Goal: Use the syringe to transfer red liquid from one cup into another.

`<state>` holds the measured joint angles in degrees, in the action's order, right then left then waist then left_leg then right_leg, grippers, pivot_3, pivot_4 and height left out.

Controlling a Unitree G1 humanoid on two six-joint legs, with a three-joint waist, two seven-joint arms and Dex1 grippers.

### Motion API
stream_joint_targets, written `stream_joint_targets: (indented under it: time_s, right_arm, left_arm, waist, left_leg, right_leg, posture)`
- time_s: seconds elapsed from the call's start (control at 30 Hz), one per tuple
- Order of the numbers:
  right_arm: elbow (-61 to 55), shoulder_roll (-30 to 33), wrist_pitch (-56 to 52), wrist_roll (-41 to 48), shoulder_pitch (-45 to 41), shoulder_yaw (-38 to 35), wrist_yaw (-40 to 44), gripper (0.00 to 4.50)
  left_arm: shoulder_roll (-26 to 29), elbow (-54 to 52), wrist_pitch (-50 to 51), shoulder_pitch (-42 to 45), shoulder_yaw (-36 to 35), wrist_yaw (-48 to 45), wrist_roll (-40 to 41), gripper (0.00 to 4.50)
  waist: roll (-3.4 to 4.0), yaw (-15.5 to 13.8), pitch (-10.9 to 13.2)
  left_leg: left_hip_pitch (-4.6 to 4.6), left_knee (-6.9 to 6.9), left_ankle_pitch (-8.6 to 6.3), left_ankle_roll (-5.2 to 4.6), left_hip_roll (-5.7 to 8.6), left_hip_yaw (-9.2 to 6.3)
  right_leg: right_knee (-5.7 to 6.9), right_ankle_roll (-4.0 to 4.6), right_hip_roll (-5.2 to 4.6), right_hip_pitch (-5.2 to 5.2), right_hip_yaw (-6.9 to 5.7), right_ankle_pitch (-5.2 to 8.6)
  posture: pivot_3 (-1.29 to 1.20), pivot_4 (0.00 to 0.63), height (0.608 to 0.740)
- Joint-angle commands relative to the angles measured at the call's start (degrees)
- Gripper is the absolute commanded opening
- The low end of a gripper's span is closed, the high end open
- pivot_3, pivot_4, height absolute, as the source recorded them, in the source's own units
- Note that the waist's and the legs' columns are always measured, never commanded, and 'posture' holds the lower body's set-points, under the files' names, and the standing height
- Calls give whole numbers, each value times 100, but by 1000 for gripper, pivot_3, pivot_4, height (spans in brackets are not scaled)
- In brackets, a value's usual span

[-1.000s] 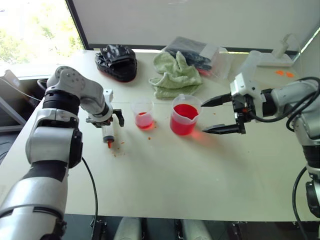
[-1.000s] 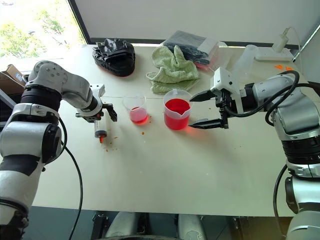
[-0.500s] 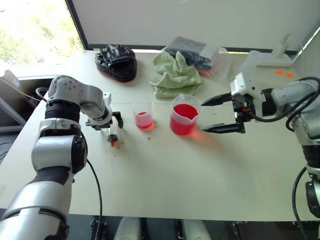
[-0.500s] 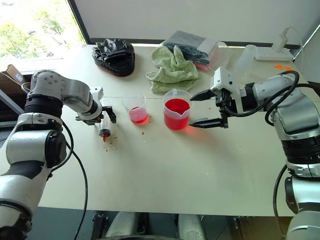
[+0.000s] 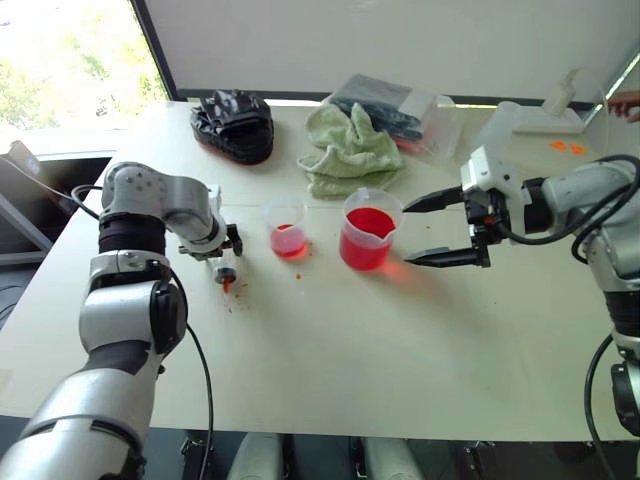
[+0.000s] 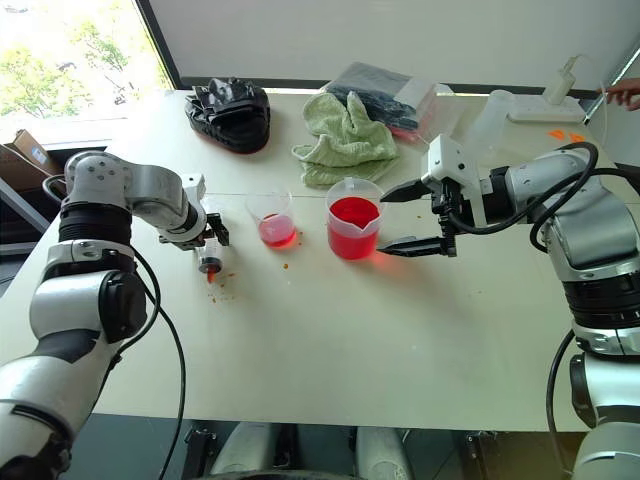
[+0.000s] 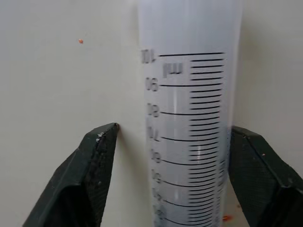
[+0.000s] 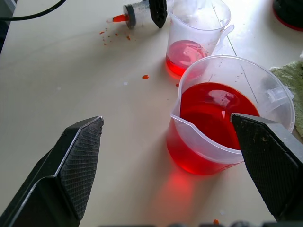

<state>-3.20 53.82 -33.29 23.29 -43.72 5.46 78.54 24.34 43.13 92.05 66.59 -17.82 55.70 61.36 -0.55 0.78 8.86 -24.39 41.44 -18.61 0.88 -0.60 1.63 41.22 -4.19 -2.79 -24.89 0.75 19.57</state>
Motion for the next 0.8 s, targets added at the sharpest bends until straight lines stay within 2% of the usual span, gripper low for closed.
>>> stream_joint_targets:
  time_s: [0.03,0.23,0.3,0.4,0.47,0.6,0.8]
  right_arm:
    - [-123,44,92,27,-54,-157,-18,4500]
    - [-92,58,100,13,-71,-158,-13,4500]
    - [-94,59,99,13,-67,-159,-14,4500]
    - [-102,50,88,20,-51,-166,-33,4500]
    - [-109,52,91,25,-36,-171,-39,4500]
    - [-86,14,68,57,-39,-212,-115,4500]
    - [-31,-158,39,111,-92,-292,-367,4500]
  left_arm:
    - [-111,-332,45,-82,-362,76,-214,1433]
    - [-188,-538,45,-189,-523,161,-305,1391]
    - [-103,-569,45,-184,-415,18,-50,1391]
    - [114,-1137,45,-273,-131,-664,720,1391]
    - [217,-1501,45,-336,-132,-854,851,1391]
    - [531,-2240,-54,-329,-351,-1481,326,1391]
    - [982,-2894,-781,-111,-271,-3054,-149,1391]
  waist:
    - [0,-5,0]
    - [0,-11,-1]
    - [-1,-9,-1]
    - [-1,-1,-1]
    - [-1,-6,0]
    - [-1,17,0]
    - [-1,31,0]
  left_leg:
    - [0,0,0,0,0,0]
    - [0,4,0,0,0,0]
    - [1,4,0,0,0,-1]
    - [0,4,1,2,0,-1]
    - [-1,4,1,2,-1,-2]
    - [-1,4,1,2,-1,-3]
    - [0,0,4,7,-3,-3]
  right_leg:
    - [0,0,0,0,0,0]
    - [1,0,0,2,0,0]
    - [2,0,0,2,0,0]
    - [3,0,0,2,0,0]
    - [2,0,0,1,0,0]
    - [1,0,0,2,-1,0]
    - [1,0,5,1,-1,0]
  posture:
    - [0,150,711]
    - [0,150,711]
    - [0,150,711]
    - [0,150,711]
    - [0,150,711]
    - [0,150,711]
    - [0,150,711]
